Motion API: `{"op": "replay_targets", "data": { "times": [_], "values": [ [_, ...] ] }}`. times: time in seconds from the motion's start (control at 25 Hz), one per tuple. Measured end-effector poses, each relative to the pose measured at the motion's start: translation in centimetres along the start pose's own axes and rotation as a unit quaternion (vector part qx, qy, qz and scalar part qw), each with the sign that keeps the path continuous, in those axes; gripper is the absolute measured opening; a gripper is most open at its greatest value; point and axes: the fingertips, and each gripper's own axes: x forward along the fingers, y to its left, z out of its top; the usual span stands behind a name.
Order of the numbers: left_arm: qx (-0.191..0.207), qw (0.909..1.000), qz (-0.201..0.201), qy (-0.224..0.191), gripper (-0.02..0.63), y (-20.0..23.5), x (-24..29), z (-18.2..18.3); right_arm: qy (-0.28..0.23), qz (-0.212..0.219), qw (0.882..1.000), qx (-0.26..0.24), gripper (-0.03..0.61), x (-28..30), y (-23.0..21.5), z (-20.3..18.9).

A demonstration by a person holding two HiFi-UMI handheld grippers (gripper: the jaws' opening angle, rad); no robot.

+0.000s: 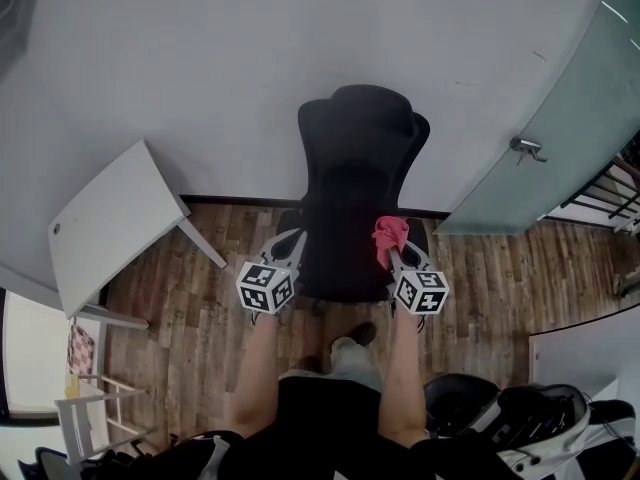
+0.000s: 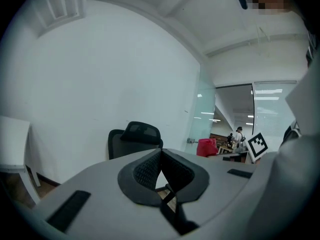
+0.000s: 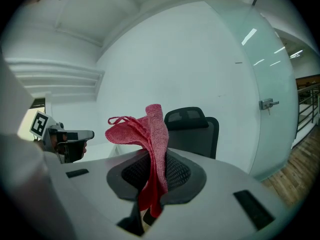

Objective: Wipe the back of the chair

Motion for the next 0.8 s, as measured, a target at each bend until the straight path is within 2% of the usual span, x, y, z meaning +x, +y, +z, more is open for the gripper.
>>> {"op": "replay_targets", "data": {
  "times": [0.08, 0.8],
  "values": [
    [-0.012, 0.9999, 0.000, -0.007, 0.025, -0.6, 0.1, 0.2, -0.001, 0.002, 1.000, 0.007, 0.071, -0.4, -0.1, -0.2],
    [0.006, 0.9999, -0.013, 0.001, 0.025, -4.7, 0.7, 0.1, -0.016, 0.028, 0.999, -0.001, 0.069, -1.9, -1.0, 2.0]
  ]
}}
